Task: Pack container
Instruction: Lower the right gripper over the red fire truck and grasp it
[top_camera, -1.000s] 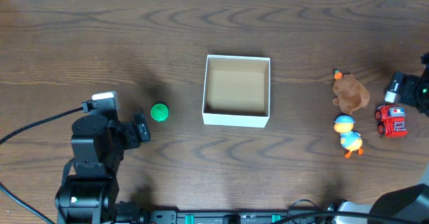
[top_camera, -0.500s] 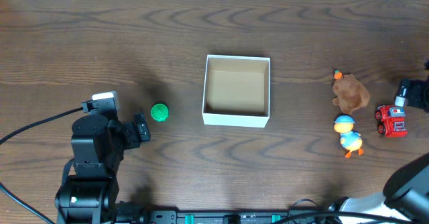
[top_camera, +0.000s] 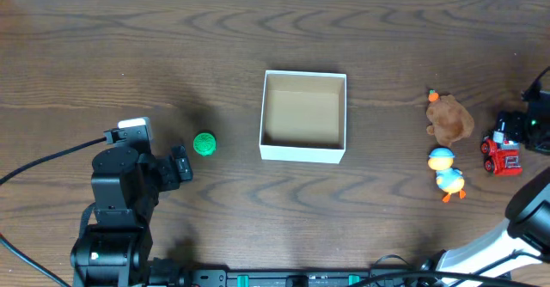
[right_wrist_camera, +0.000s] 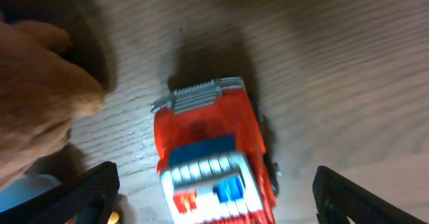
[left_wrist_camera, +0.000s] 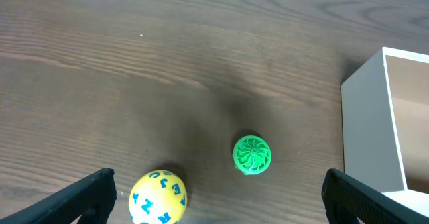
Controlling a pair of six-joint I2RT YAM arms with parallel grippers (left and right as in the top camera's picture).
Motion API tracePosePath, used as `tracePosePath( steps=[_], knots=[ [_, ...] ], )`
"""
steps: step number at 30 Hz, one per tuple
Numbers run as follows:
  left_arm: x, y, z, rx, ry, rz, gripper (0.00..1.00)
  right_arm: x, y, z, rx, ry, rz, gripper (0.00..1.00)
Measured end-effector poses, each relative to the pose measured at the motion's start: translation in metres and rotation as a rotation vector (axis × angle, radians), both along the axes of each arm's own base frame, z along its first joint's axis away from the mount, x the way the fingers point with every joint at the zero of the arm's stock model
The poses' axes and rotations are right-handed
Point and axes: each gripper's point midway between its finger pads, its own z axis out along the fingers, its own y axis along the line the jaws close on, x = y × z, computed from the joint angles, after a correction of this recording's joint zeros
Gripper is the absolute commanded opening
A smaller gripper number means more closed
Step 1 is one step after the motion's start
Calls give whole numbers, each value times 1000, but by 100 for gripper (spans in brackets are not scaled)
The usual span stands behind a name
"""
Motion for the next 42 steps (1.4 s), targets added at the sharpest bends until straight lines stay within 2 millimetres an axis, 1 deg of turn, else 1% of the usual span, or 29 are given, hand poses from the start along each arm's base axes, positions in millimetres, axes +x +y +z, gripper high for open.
tracePosePath(
  steps=[2,5,9,12,14,20,24,28,30,34,40,42],
  knots=[
    [0,0,0,0,0,0,98,0,1,-5,11,8,0,92],
    [0,0,-1,0,3,0,98,0,1,-7,15,10,1,91],
    [1,0,-3,0,13,0,98,0,2,-8,20,12,5,83],
    [2,0,-4,0,17,0,98,0,2,-9,22,13,5,79],
    [2,0,-4,1,19,0,98,0,3,-10,25,13,5,70],
    [2,0,-5,1,21,0,98,0,3,-11,28,17,6,53],
    [2,0,-5,1,21,0,98,0,3,-11,30,15,6,51],
    [2,0,-5,1,21,0,98,0,4,-11,33,13,7,45],
    [2,0,-5,1,21,0,98,1,4,-11,36,11,6,44],
    [2,0,-5,1,21,0,98,1,4,-11,37,9,6,39],
    [2,0,-5,1,21,0,98,2,5,-11,40,7,6,39],
    [2,0,-5,1,21,0,98,2,5,-11,40,7,6,41]
  ],
)
